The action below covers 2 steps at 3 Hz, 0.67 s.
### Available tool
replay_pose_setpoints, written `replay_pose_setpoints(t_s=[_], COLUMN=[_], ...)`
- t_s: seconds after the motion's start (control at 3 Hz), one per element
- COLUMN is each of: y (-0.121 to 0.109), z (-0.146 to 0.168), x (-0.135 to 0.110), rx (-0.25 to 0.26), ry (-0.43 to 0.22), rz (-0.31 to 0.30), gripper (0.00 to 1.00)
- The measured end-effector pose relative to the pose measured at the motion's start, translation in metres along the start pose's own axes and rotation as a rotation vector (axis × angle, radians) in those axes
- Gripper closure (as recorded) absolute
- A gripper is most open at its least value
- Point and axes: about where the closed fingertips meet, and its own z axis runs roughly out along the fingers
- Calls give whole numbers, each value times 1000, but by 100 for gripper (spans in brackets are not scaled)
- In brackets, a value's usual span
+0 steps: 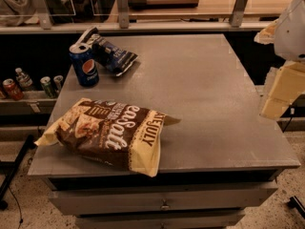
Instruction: Move blue chip bag near pepsi can
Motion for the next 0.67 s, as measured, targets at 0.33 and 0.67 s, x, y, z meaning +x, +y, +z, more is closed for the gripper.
replay_pose_setpoints(t_s=[0.33,0.67], y=[-1,-18], z=[0,13], x=[-2,-26], rx=[2,-10], ry=[-2,-23], rz=[-4,-68], gripper=[0,0])
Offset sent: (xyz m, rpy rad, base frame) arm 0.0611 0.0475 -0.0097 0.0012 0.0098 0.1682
